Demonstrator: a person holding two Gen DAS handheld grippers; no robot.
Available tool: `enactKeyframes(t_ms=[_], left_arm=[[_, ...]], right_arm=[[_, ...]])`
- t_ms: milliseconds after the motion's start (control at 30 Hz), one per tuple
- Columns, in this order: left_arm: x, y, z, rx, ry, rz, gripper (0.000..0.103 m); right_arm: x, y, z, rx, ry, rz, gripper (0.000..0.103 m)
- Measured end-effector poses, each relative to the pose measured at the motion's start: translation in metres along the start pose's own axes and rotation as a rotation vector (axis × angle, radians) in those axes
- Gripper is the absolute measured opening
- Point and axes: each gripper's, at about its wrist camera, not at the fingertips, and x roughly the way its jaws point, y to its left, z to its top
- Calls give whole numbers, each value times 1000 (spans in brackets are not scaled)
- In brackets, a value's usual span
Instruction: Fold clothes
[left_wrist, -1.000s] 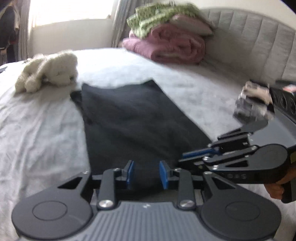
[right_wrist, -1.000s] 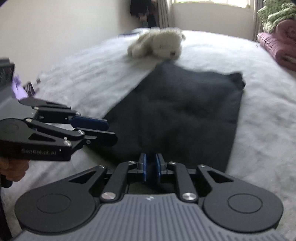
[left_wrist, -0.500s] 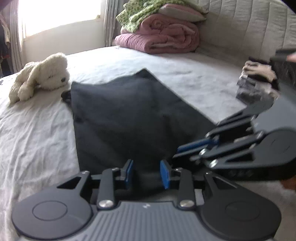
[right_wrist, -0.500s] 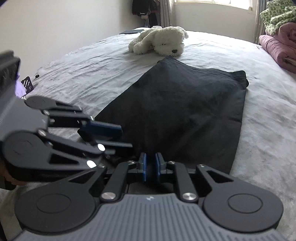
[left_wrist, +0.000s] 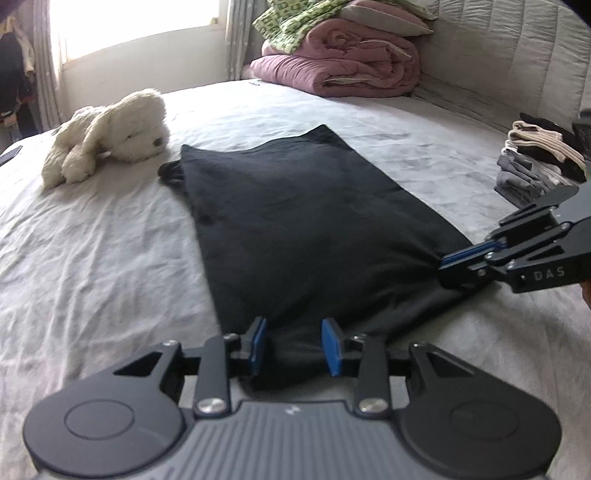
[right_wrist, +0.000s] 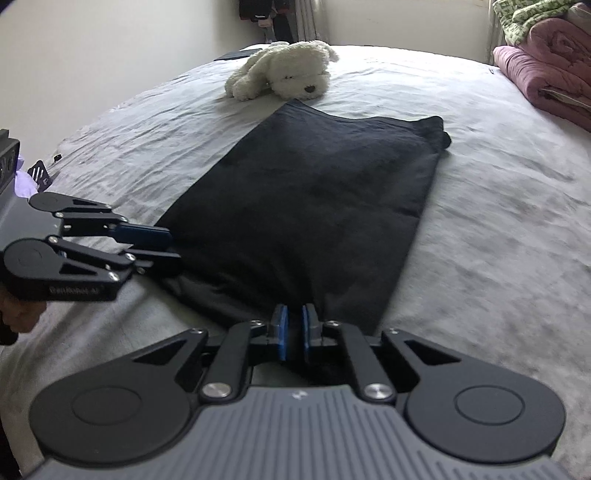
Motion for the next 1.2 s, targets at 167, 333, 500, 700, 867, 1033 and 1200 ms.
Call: enactKeyframes(t_ms=[167,333,500,700,867,1033,1200], left_arm=[[-9,14,-4,-47,22,-20,35],[-11,22,-6,-64,46,-9,44],[-12,26,-5,-62,57,-12,45],[-20,44,-6,-94,74,35,43],[-22,58,-7,-129,95,90,38],[-29,66,-5,-206,76,41,37],[-37,77,-7,-429,55,-140,37]], right_arm=[[-4,-8,-1,28,11,-1,7],[-9,-17,-2,58,24,-2,7],[-14,-23,-3,81,42,2,7],[-19,-28,-5,71,64,-17,7],[-22,-32,-7,83,81,-37,21],[-27,-38,-7,120,84,-37,27],[-37,-56,-9,302,54,34,38]])
